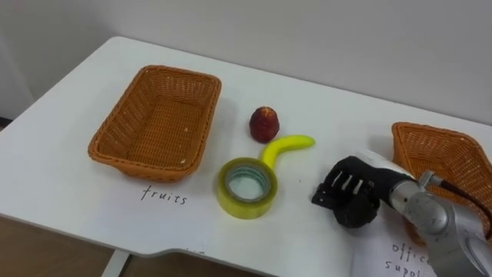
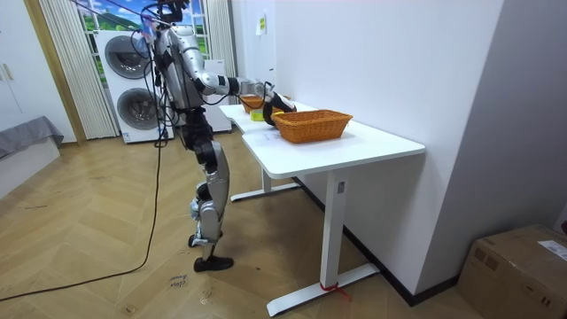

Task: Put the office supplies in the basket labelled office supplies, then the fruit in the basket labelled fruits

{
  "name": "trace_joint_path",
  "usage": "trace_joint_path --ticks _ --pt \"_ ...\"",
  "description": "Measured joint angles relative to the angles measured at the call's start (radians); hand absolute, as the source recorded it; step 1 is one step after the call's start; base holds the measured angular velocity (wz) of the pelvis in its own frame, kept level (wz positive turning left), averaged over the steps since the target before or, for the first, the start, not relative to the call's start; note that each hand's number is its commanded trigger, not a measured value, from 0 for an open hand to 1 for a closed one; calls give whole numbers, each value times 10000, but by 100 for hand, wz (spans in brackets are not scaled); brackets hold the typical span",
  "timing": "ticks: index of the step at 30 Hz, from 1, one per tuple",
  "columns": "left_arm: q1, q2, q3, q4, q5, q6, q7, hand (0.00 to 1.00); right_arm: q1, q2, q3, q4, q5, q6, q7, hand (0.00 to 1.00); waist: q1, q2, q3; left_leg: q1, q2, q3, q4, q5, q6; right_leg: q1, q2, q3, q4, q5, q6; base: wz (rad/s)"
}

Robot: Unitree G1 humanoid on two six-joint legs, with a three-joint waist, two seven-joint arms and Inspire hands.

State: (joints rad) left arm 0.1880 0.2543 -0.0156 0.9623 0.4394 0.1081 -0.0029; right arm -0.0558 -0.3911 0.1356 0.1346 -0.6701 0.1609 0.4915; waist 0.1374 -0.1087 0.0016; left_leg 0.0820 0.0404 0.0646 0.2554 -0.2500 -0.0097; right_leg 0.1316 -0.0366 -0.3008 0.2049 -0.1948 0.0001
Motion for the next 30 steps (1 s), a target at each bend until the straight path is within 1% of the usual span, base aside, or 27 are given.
trace_joint_path --ticks 4,6,7,9,11,12,13,14,17,19,21,23,26,28,30 --pt "109 -2 160 1 33 -88 1 0 129 4 -63 -395 137 -130 120 100 -72 -10 -5 0 3 42 -19 0 1 -33 2 41 -3 0 0 -1" --pt "215 -30 337 17 42 -270 -5 0 341 6 -292 -723 606 -309 154 100 -158 -3 3 -1 3 86 -18 1 2 -62 -1 66 -3 0 1 -6" --pt "328 -63 523 24 41 -326 -11 0 438 4 -485 -1042 892 -420 153 100 -210 11 9 9 7 150 -29 1 3 -89 -1 149 -1 0 1 -9" --pt "465 -70 702 103 42 -336 -23 0 456 0 -827 -1458 1348 -567 94 100 -312 69 49 12 8 179 -78 0 4 -103 -1 191 -1 2 5 -9" --pt "516 -90 942 254 52 -327 -73 0 456 -1 -1250 -1886 1647 -625 -112 100 -438 137 89 100 12 229 -182 1 4 -102 11 253 -4 2 6 -7" --pt "546 -97 975 252 58 -327 -80 0 453 0 -1345 -1986 1643 -646 -152 100 -471 139 82 115 13 227 -186 1 4 -95 12 256 -4 2 6 -5" --pt "597 -136 1086 234 59 -328 -98 0 452 4 -1581 -2101 1633 -741 -201 100 -502 148 77 163 14 227 -212 1 4 -64 17 292 -12 2 6 0" --pt "668 -192 1200 165 58 -328 -102 0 452 4 -1824 -2264 1632 -747 -260 100 -549 158 73 170 13 224 -218 1 4 -49 17 295 -28 2 7 0" --pt "728 -236 1208 113 53 -328 -98 0 427 1 -2393 -2402 1636 -787 -608 100 -620 174 61 180 12 220 -197 2 4 -47 20 324 -30 3 7 0" --pt "736 -238 1191 133 45 -328 -67 0 402 -1 -2477 -2400 1638 -787 -941 100 -622 199 55 217 24 299 -204 3 3 -45 38 423 -27 3 7 -9" --pt "742 -262 1163 159 32 -328 -32 0 385 0 -2463 -2400 1639 -822 -1172 100 -625 265 74 330 32 379 -236 5 1 7 46 504 -19 3 7 -11" --pt "723 -283 1092 182 -18 -343 20 0 362 5 -2443 -2401 1658 -882 -1475 100 -693 336 46 352 21 395 -341 11 5 -14 33 517 4 3 8 -2" --pt "762 -286 1102 188 -24 -368 149 0 318 3 -2443 -2426 1825 -1056 -1801 100 -724 351 17 355 21 418 -357 17 3 -43 34 534 17 3 8 0" --pt "796 -300 1102 189 38 -384 150 0 314 3 -2443 -2494 1862 -1069 -1997 100 -729 355 15 354 21 423 -364 18 2 -51 35 535 16 3 9 0" --pt "879 -341 1109 202 34 -468 166 0 315 3 -2450 -2528 1872 -1165 -2233 100 -761 362 16 354 20 425 -360 18 2 -49 37 543 10 3 9 0"
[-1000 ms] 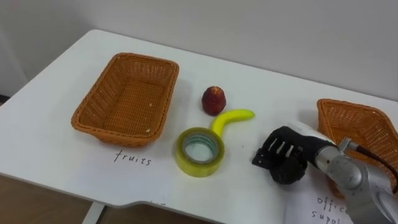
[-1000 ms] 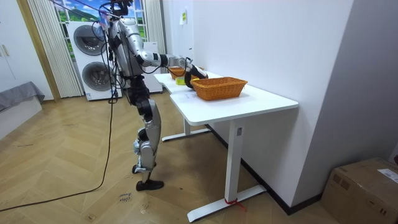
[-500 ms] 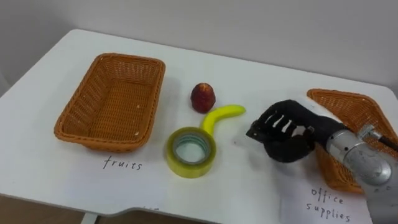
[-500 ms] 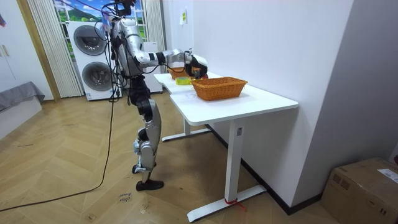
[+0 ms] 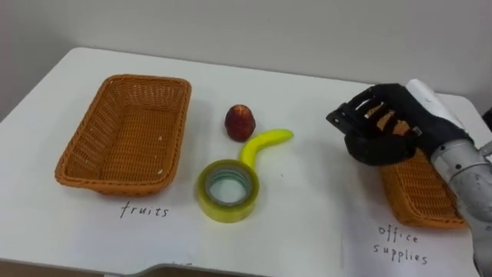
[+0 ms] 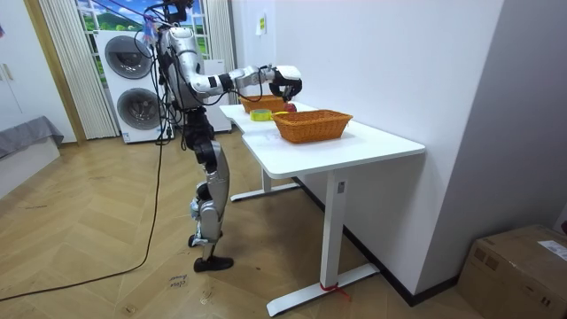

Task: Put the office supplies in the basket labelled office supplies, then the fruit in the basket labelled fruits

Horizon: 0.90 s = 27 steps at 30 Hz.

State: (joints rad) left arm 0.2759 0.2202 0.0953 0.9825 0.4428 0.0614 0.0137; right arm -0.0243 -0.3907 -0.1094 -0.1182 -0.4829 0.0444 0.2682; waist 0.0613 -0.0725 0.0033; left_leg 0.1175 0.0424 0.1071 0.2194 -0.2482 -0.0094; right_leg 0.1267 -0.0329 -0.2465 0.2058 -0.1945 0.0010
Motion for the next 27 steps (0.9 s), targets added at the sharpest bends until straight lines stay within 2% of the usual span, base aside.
trace_joint_path --ticks 6,13,18,24,27 --pt "224 -127 84 37 -4 -27 -48 0 0 -28 -22 -145 72 -169 -1073 100 2 -94 -29 -7 -3 -10 9 0 0 -3 -1 -42 -21 -8 12 0" --pt "268 -110 444 22 -185 -21 -86 0 7 -64 -626 -142 764 -338 -2096 100 -59 -195 16 -33 -16 -28 19 -3 2 -14 -14 -34 -28 -27 40 0" --pt "362 -110 704 -29 -173 -21 -20 0 12 -150 -839 -140 1144 -338 -2527 100 -245 -233 -11 -16 -15 -21 25 -3 1 3 -7 -10 -28 -30 42 0" --pt "339 -104 898 -30 -165 -18 57 0 183 -175 -852 169 1175 -341 -2747 100 -376 -215 -6 -9 -11 41 16 -3 1 -48 -1 59 -22 -29 41 -2" --pt "351 -101 912 -30 -170 0 66 0 636 -257 -871 357 1188 -303 -2817 100 -370 -219 -14 -22 -12 51 16 -3 1 -57 1 88 -19 -29 41 0"
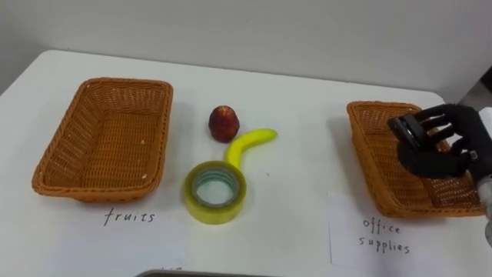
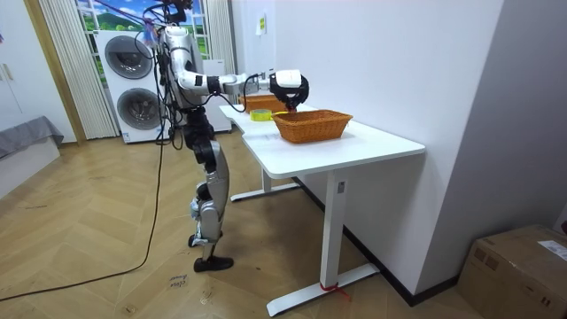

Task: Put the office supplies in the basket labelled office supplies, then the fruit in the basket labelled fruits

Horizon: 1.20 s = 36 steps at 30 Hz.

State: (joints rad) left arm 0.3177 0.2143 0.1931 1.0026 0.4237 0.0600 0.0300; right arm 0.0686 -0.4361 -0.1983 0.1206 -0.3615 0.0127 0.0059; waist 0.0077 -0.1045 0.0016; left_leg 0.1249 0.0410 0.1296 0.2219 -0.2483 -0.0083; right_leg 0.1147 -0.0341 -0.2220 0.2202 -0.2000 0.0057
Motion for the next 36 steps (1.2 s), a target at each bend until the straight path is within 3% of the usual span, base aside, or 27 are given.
trace_joint_path --ticks 8,9,10,12,26,36 --pt "-116 3 0 1 0 0 -18 0 -5 0 0 224 -1 0 394 100 3 23 8 -2 2 10 -10 0 0 -11 2 3 1 0 0 0" --pt "-138 4 0 0 0 0 -21 0 -5 0 0 234 -6 0 408 71 -1 12 6 -1 2 10 -10 0 0 -13 -1 -2 0 0 0 0" --pt "-156 3 -1 0 0 0 -32 0 -5 0 0 241 -8 0 416 53 1 -6 7 -2 2 12 -10 0 0 -16 -3 -2 -1 0 0 0" --pt "-161 3 -1 0 0 0 -39 0 -7 0 0 241 -9 0 417 0 2 -33 2 0 1 15 -9 0 0 -17 -5 -2 -5 0 0 0" --pt "-200 10 -2 -10 -3 1 -230 0 -105 0 -1 243 -23 2 513 0 6 -92 40 -106 0 16 5 0 0 -97 -5 -3 -28 -1 1 0" --pt "-364 36 -12 -48 -3 -2 -217 0 -174 -1 0 245 -16 2 513 0 12 150 32 -86 4 15 3 0 1 -101 -5 10 2 0 0 0"
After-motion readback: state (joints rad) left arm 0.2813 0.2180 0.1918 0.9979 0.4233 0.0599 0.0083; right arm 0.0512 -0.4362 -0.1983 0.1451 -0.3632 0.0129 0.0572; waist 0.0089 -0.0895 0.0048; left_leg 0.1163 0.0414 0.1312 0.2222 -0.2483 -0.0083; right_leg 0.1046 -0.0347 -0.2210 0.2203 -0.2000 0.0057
